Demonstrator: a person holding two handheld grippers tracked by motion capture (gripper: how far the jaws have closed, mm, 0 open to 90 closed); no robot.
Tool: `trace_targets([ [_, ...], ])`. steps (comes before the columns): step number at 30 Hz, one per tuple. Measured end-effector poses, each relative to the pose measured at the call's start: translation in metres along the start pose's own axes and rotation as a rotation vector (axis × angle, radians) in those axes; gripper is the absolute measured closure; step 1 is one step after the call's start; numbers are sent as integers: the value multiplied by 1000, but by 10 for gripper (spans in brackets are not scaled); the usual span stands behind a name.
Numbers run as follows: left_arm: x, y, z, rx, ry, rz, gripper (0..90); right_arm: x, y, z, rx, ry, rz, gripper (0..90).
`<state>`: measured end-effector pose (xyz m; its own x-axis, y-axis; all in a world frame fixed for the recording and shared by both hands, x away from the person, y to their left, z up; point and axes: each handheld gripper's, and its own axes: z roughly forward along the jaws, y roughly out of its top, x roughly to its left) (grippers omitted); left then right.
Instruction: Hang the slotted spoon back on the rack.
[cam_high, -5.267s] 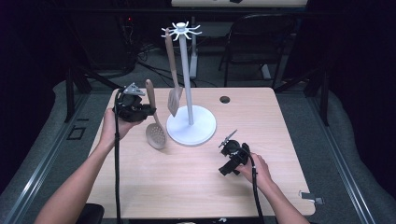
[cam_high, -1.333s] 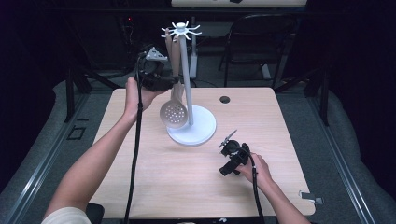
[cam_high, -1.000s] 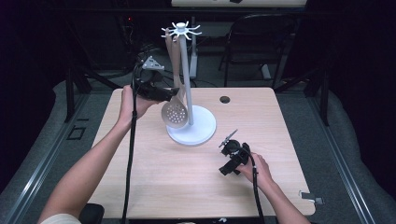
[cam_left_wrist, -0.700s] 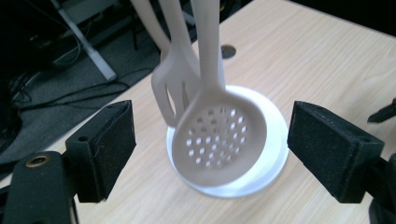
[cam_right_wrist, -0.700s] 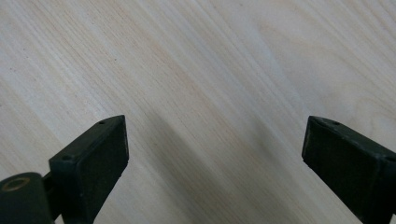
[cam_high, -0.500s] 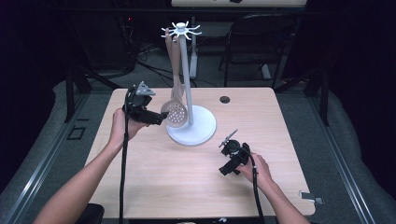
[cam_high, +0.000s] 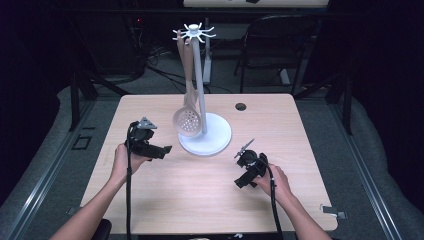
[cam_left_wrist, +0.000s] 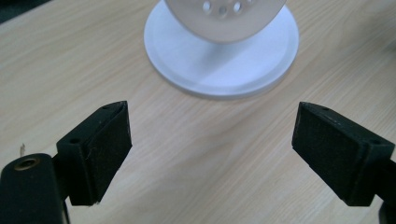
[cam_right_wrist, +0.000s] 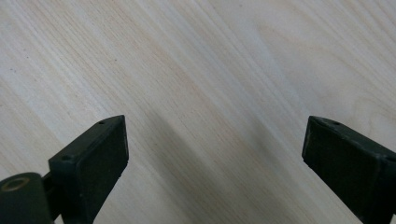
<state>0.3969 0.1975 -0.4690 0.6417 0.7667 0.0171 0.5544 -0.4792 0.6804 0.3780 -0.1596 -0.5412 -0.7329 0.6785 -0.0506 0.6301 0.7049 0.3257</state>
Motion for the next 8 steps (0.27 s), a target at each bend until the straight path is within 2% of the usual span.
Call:
trace_targets([
  [2,3,-6,2,0,-9,-25,100,-1,0,1,-5,5,1,66],
  [6,10,-14,6,-10,-20,-49,69,-2,0,-1,-15,-7,-14,51],
  [7,12,-16,7,-9,-23,-62,56,-2,-1,-1,-43,6,-1,44],
  [8,16,-19,10,-11,-24,-78,48,-3,-1,-2,-45,-1,-11,31],
])
